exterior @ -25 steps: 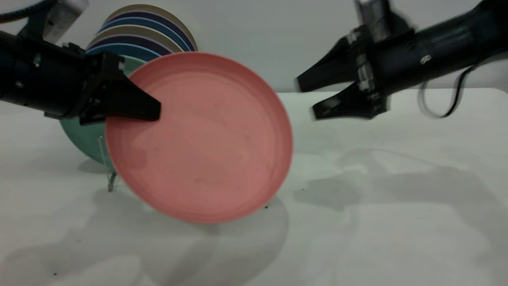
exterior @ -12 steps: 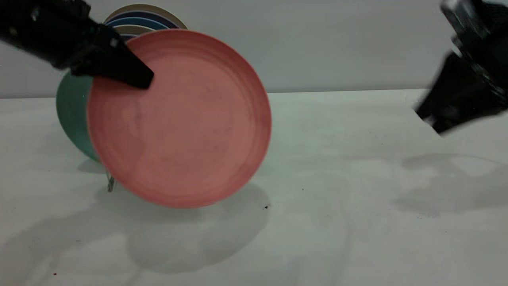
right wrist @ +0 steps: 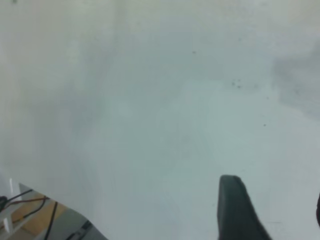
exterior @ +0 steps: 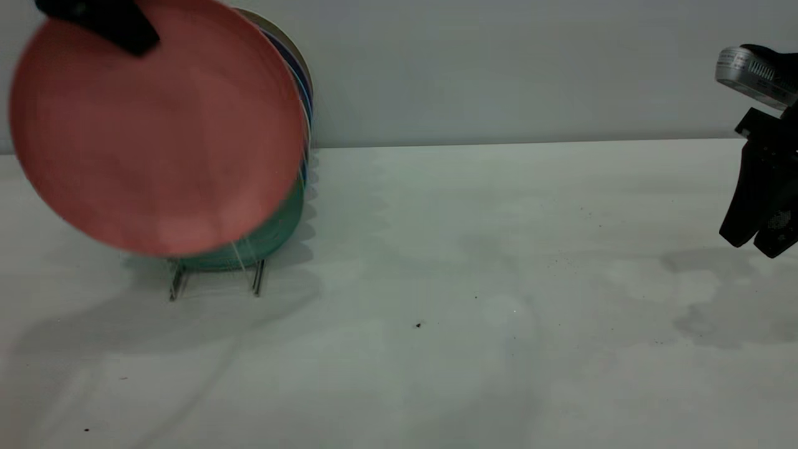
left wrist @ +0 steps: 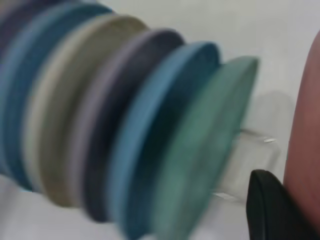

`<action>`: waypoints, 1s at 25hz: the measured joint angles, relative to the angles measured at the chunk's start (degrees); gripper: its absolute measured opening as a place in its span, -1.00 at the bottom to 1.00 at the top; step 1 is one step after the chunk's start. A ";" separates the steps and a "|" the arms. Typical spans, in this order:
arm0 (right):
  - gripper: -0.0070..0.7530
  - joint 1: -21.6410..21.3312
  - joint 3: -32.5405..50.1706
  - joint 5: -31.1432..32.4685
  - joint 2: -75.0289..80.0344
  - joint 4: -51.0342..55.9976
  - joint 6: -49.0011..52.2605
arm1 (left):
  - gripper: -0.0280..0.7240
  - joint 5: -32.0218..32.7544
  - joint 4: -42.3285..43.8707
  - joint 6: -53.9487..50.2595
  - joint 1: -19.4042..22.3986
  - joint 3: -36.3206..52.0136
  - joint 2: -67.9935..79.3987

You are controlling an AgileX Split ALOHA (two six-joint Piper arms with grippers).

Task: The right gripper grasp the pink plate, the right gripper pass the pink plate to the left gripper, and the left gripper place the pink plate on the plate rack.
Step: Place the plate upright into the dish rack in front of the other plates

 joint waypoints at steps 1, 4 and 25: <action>0.08 0.00 0.00 0.00 0.00 -0.07 0.05 | -0.68 0.05 0.21 2.47 0.00 -0.82 0.00; 0.08 0.00 0.00 -0.07 0.00 -0.07 0.05 | -0.68 0.07 -0.86 13.01 0.00 -1.98 0.00; 0.08 0.00 0.00 -0.12 0.00 -0.01 0.27 | -0.68 -5.74 -5.95 26.96 0.00 -1.21 0.92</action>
